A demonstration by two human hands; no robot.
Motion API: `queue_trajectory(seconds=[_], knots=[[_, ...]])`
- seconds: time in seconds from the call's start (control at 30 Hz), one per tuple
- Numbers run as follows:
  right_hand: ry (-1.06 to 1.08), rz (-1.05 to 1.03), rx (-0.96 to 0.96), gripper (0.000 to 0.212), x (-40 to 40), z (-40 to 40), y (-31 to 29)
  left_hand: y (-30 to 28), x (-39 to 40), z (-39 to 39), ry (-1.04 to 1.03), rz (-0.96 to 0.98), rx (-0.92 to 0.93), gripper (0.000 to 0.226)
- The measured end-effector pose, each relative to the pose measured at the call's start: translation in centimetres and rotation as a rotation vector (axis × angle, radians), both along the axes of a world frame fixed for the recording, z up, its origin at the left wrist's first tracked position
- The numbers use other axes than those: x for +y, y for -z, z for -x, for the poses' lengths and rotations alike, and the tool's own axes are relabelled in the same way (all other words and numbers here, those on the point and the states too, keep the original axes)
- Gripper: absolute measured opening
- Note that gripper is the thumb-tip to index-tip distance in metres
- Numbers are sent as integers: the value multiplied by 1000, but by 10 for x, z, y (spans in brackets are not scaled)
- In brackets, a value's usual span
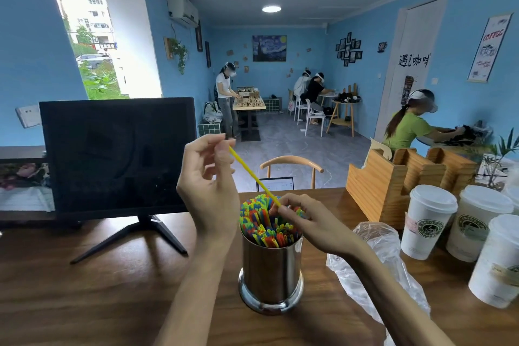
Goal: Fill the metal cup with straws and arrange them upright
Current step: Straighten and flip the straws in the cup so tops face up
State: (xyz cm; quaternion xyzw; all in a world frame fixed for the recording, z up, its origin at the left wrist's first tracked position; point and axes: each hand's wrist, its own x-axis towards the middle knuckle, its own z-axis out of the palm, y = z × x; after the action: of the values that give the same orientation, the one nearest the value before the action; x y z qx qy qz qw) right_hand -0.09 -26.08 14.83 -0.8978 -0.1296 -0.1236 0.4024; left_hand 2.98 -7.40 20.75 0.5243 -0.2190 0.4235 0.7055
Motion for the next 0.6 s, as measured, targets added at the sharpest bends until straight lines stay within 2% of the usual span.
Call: queue_trajectory(seconds=[0.07,0.17,0.27,0.37,0.47,0.53,0.6], knots=[[-50,-153,-12,22,-2,-1,-3,3,3,-6,-3,62,38,15],[18,-456,-64,18,-12,1,-15,16,12,-20,14,71,139,10],[35,-762,-114,16,-25,5,-32,37,16,-33,23,-31,353,10],[57,-947,-230,16,-31,7,-52,59,11,-37,183,-150,584,14],[120,-926,-443,10,-29,2,-64,73,6,-32,236,-434,624,11],[204,-777,-610,11,-27,0,-68,74,9,-27,121,-580,546,10],[259,-639,-687,13,-24,-3,-68,71,17,-22,81,-687,454,17]])
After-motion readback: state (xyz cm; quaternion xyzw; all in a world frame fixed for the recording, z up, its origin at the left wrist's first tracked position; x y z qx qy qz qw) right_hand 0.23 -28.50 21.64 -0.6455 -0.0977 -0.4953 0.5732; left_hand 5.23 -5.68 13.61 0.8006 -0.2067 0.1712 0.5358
